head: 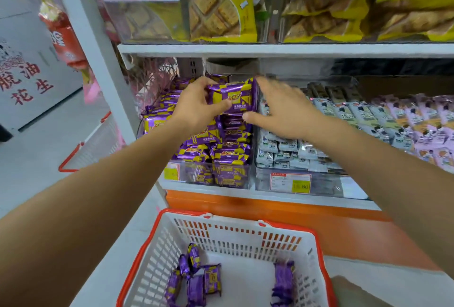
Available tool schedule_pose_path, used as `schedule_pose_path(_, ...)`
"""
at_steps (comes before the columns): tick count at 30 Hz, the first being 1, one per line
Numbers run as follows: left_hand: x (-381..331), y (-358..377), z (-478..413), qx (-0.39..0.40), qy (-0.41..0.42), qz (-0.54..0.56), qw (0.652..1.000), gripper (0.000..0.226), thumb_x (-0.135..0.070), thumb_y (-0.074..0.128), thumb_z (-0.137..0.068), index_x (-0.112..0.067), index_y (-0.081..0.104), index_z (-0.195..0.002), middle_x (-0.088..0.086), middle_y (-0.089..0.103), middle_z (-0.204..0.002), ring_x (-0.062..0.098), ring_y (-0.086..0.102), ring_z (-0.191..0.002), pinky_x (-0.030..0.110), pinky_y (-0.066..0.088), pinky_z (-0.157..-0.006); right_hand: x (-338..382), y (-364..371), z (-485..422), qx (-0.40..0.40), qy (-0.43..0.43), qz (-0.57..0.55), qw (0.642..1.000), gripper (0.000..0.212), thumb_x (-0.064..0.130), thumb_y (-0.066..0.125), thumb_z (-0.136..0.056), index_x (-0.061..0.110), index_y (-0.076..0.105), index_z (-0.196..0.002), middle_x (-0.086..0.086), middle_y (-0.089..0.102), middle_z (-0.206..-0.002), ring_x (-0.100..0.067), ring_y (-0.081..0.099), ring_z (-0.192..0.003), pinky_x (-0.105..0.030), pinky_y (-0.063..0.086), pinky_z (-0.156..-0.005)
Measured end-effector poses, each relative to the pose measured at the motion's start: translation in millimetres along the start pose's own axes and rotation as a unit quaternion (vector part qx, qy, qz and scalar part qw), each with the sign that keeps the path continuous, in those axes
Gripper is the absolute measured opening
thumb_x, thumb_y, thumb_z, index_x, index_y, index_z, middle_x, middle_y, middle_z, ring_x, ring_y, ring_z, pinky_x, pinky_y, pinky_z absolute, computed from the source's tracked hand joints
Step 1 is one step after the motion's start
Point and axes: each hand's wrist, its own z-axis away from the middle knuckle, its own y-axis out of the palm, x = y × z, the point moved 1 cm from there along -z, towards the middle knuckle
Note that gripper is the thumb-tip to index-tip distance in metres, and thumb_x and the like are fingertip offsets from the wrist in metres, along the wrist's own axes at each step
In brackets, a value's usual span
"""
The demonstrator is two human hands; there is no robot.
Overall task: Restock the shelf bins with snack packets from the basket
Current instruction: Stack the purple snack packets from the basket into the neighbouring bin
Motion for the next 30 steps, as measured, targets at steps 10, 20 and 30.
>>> schedule_pose_path(10, 2.6, 19.6, -45.9, 0.005, 0.031, -0.070, 0.997, 0.044, -0.041, 0.080, -0.069, -0.012, 0.064, -0.098, 0.013, 0.068, -0.076, 0.017, 0.052, -0.062, 0.038, 0.053, -0.066, -16.8, 12.9, 10.7, 0.071, 0.012, 0.044, 0.996, 0.085, 0.071, 0.031, -0.090, 0.020, 0.010, -0.156, -0.001, 0.012, -0.162, -0.019, 0.014, -0.148, -0.038, 0.012, -0.118)
schedule_pose_path(20, 1.5, 26.8, -67.9, -0.091, -0.016, 0.055, 0.994, 0.034, -0.023, 0.074, -0.082, -0.017, 0.060, -0.112, 0.002, 0.064, -0.087, 0.017, 0.055, -0.071, 0.025, 0.047, -0.064, -16.5, 10.9, 15.1, 0.068, 0.011, 0.034, 0.997, 0.083, 0.069, 0.030, -0.090, 0.021, 0.013, -0.155, 0.001, 0.016, -0.161, -0.016, 0.013, -0.148, -0.036, 0.010, -0.117)
schedule_pose_path(30, -6.6, 41.7, -98.7, 0.024, 0.071, -0.222, 0.972, 0.040, -0.023, 0.074, -0.080, -0.023, 0.058, -0.117, 0.004, 0.060, -0.118, 0.025, 0.059, -0.102, 0.027, 0.046, -0.078, -15.2, 11.1, 16.3, 0.051, 0.017, 0.043, 0.998, 0.083, 0.074, 0.024, -0.086, 0.026, 0.017, -0.154, 0.006, 0.021, -0.159, -0.014, 0.018, -0.145, -0.037, 0.012, -0.115)
